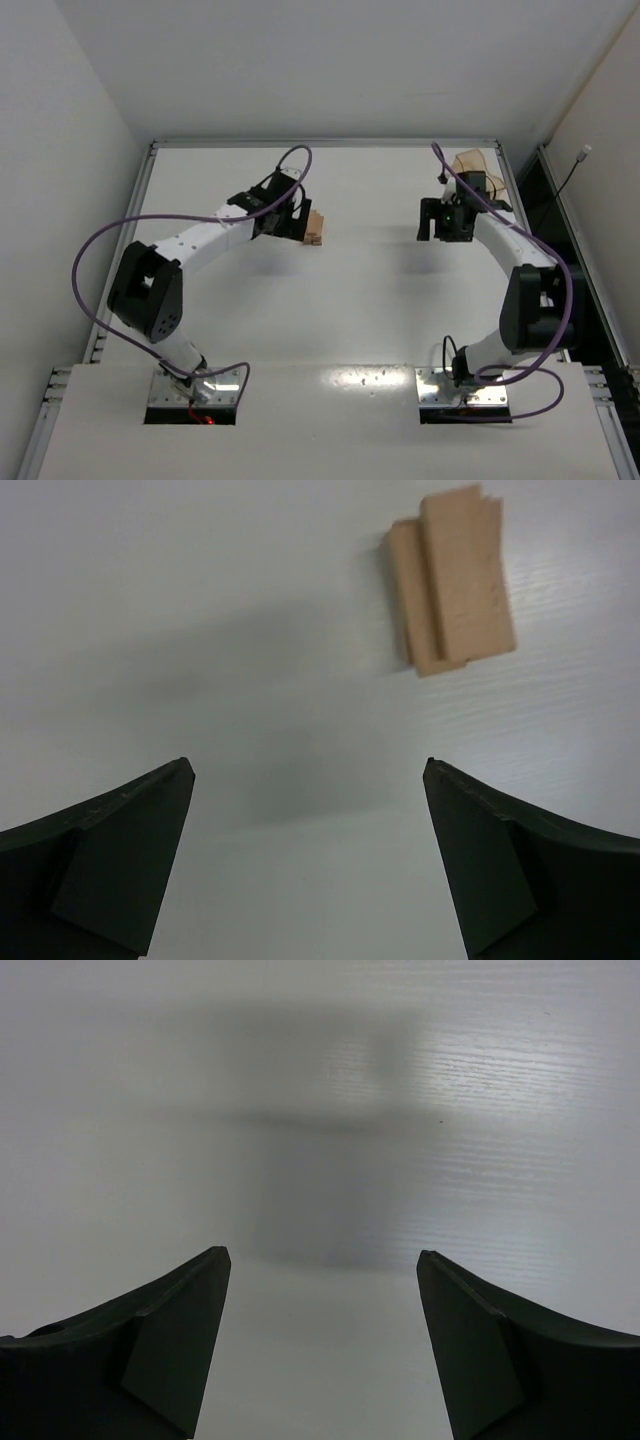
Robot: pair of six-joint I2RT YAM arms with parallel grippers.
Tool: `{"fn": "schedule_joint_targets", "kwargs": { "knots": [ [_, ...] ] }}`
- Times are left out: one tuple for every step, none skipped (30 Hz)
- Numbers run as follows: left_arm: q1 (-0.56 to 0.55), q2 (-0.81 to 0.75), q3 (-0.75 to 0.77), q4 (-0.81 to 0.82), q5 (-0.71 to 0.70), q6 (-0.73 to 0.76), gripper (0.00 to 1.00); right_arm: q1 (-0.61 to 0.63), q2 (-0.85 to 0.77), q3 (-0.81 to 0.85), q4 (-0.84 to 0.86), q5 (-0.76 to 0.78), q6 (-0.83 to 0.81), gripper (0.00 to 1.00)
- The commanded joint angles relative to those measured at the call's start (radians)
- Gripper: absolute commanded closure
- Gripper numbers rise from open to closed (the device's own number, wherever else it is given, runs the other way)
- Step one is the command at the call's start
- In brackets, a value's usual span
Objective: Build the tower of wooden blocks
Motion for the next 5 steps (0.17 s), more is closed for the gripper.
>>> {"fn": "schedule_joint_targets", "kwargs": {
  "knots": [
    [0.027,-0.059,-0.035,0.034,-0.027,0.026,0.00,0.009,-0.034,0.033,0.047,-0.007,-0.041,0.27],
    [0.036,-0.059,-0.035,0.034,-0.027,0.026,0.00,0.009,-0.034,0.033,0.047,0.002,-0.050,0.27],
    [0.036,-0.059,-0.035,0.034,-0.018,0.026,0.00,0.009,-0.034,0.033,0.047,0.002,-0.050,0.27],
    [0.045,-0.059,-0.025,0.034,-0.018,0.026,0.00,0.009,-0.034,0.033,0.038,0.002,-0.050,0.27],
    [0.045,-0.059,-0.024,0.023,-0.003,0.039,0.00,0.009,-0.034,0.033,0.038,0.002,-0.050,0.27]
  ]
}}
